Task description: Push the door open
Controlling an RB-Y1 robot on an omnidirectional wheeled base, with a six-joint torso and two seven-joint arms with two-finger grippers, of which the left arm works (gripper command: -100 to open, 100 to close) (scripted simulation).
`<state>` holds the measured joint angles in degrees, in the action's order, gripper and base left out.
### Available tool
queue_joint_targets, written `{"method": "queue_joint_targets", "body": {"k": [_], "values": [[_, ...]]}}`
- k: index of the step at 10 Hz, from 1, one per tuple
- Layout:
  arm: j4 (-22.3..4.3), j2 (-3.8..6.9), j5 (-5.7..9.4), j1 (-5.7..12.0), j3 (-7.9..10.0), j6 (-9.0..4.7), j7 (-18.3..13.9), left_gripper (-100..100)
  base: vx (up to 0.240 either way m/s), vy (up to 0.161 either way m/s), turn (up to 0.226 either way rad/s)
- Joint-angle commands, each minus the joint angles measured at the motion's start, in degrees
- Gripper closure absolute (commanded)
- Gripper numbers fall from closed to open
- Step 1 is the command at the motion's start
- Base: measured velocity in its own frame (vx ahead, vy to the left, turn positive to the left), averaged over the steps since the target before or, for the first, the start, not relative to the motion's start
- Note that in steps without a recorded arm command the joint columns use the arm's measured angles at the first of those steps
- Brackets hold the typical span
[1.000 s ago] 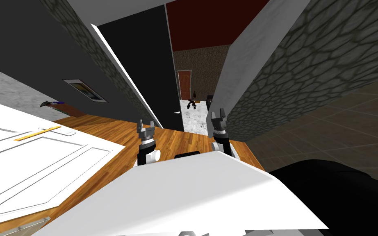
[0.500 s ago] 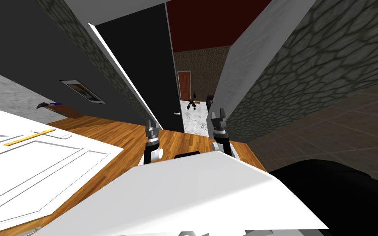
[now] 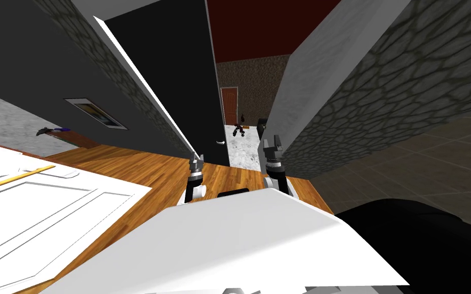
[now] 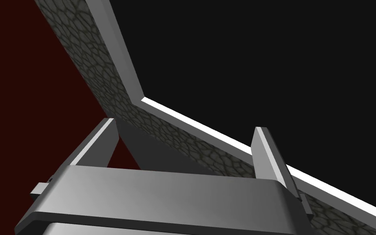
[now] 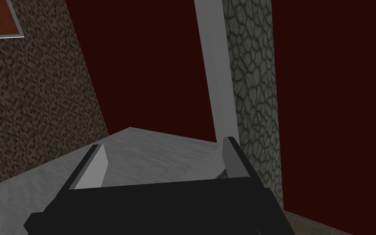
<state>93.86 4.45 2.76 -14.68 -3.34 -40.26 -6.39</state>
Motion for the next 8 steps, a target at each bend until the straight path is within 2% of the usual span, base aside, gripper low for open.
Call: {"method": "queue_joint_targets", "body": {"k": [1,2,3,7,8], "values": [[-2.9,0.16,-0.28,1.07,-0.42,-0.43,-0.1,-100,0.055,0.016,-0.009],[-5.0,0.27,-0.51,1.96,-0.78,-0.62,-0.2,-100,0.079,0.025,-0.016],[-5.2,0.27,-0.51,1.96,-0.78,-0.62,-0.2,-100,0.060,0.018,-0.007],[-13.3,0.64,-1.46,5.51,-2.23,-1.42,-0.7,-100,0.083,0.024,-0.015],[-13.9,0.64,-1.46,5.51,-2.23,-1.42,-0.7,-100,0.066,0.031,-0.007]]}}
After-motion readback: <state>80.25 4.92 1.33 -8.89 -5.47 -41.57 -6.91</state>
